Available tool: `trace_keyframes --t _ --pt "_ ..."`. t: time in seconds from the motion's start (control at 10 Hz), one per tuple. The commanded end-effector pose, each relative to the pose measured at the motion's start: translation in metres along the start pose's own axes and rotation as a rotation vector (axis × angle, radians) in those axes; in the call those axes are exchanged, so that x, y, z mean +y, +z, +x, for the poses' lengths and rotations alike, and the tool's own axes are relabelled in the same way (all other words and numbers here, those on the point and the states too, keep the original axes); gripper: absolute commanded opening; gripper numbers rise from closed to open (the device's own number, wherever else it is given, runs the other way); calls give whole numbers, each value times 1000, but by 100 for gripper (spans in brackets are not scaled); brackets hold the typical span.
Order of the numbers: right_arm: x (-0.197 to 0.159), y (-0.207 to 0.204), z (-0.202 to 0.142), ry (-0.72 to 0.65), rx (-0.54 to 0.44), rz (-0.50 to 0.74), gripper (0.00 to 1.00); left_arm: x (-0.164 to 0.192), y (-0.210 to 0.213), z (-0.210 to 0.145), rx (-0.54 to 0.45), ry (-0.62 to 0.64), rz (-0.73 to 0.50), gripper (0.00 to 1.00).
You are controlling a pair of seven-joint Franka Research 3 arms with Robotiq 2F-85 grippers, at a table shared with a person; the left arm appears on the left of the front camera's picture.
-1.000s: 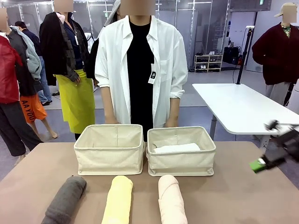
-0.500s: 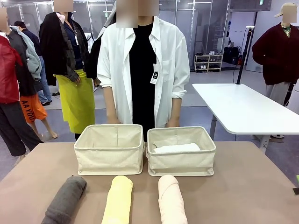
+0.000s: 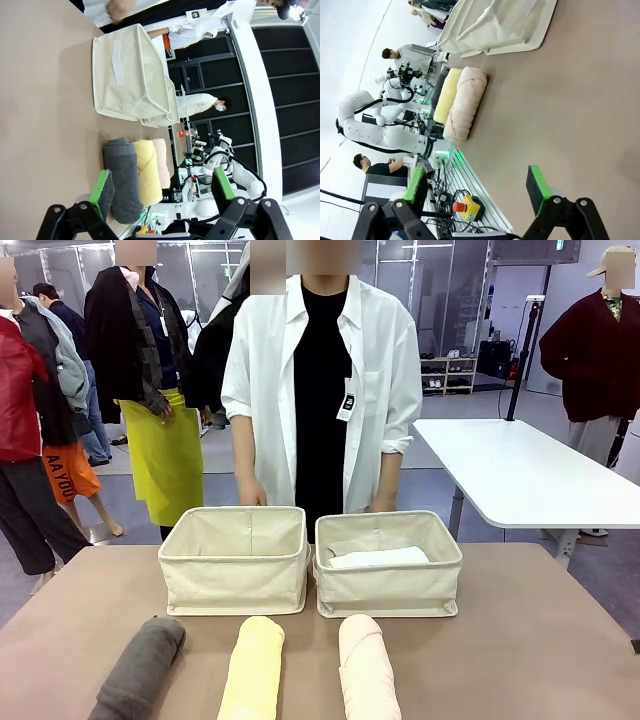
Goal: Divide the towels into two baskets.
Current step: Pick up one hotel-folded towel from the bottom of the table and place it in the Fabric basket indicated by the person.
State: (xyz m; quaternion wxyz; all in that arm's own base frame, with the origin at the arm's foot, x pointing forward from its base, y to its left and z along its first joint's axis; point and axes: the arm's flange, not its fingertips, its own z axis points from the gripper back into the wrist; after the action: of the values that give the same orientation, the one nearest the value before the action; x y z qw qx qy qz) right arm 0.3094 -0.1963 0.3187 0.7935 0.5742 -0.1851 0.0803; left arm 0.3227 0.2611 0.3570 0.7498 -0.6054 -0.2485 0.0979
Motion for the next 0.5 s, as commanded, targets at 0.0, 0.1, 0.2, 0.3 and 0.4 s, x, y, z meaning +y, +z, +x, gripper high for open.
trace_keyframes --t 0.0,0.1,0.2,0.3,0.4 --pt "-1 1 -3 -11 -4 -11 100 -2 3 -1 -5 -3 -6 100" --pt "-1 1 -3 -11 -4 -11 100 -2 3 -1 -5 -3 -6 100" --pt "-1 1 -3 -11 -4 -11 100 -2 3 -1 -5 -3 -6 100" --pt "-1 1 -3 -11 -4 -11 100 -2 3 -1 -5 -3 -6 100" --pt "-1 1 -3 -11 -4 -11 100 -2 3 -1 -5 -3 -6 100"
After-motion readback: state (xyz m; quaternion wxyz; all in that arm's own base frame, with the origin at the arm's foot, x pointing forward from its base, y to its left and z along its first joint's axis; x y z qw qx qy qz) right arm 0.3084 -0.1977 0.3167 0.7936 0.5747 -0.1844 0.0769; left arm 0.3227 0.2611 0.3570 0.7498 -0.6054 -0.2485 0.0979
